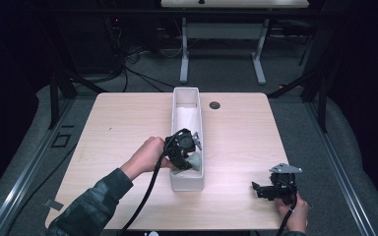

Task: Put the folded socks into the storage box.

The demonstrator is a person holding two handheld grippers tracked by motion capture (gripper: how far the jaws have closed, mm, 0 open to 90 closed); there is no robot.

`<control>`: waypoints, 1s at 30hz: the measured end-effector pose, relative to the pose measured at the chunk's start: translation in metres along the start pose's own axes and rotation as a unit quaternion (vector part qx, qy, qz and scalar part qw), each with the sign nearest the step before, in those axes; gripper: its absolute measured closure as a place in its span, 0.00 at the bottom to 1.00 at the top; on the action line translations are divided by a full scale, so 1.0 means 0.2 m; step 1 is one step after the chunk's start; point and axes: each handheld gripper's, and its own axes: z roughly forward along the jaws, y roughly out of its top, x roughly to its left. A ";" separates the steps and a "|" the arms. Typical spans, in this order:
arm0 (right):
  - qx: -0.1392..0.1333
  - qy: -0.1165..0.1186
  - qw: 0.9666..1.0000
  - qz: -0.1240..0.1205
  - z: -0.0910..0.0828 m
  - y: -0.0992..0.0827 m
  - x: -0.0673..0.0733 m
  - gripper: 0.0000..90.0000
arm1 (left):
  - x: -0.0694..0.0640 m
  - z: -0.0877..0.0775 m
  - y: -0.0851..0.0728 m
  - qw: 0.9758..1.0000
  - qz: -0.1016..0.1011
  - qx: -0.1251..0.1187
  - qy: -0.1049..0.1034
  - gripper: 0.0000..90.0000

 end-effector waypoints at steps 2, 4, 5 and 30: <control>0.000 0.001 1.000 0.001 0.00 0.00 0.00 0.00 | 0.00 0.01 0.00 1.000 -0.003 0.001 -0.002 0.74; 0.000 0.000 1.000 0.000 0.00 0.00 0.00 0.00 | 0.01 0.01 0.00 1.000 -0.003 0.000 -0.003 0.74; 0.000 0.001 1.000 0.001 0.00 0.00 0.00 0.00 | 0.01 0.01 0.00 1.000 -0.005 0.000 -0.004 0.74; 0.000 0.000 1.000 0.000 0.00 0.00 0.00 0.00 | 0.03 0.17 0.01 0.999 -0.011 0.035 -0.035 0.71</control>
